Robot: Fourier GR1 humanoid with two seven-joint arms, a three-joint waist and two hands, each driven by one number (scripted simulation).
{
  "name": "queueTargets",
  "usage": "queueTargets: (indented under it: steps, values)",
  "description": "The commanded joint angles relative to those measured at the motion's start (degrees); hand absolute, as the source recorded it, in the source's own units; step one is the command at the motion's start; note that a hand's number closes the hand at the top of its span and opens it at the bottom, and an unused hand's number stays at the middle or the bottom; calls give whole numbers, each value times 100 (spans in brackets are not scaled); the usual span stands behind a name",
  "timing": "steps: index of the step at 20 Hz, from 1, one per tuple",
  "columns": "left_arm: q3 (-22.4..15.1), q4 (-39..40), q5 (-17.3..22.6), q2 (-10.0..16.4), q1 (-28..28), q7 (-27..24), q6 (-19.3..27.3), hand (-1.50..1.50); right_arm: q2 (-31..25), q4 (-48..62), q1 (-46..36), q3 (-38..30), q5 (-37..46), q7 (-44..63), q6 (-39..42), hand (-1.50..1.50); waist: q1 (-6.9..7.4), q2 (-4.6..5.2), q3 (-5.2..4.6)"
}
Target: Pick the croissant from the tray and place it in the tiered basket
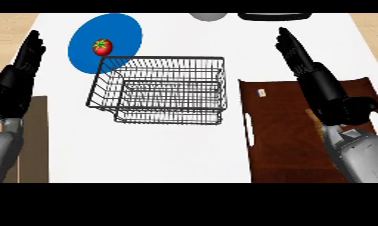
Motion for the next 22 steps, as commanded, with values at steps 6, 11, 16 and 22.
queueTargets:
  steps: [6,11,16,22]
  values:
    - [-538,245,76,-1255,1458,394,548,0,-1487,-146,624,-1853,394,-1165,-273,150,-297,-205,-123]
    - [-670,101,184,-1563,1613,465,582,0,-568,828,1238,-3408,-96,-984,-2095,-150,-338,-195,-98]
    - [-994,-195,-103,-1801,1832,582,776,0,-326,-183,3030,-3992,-773,-2228,-851,-150,-150,-176,-126]
    - [-1003,-339,-166,-1743,2032,564,810,0,-1562,-998,4007,-3325,123,-185,-430,-150,-113,-167,-152]
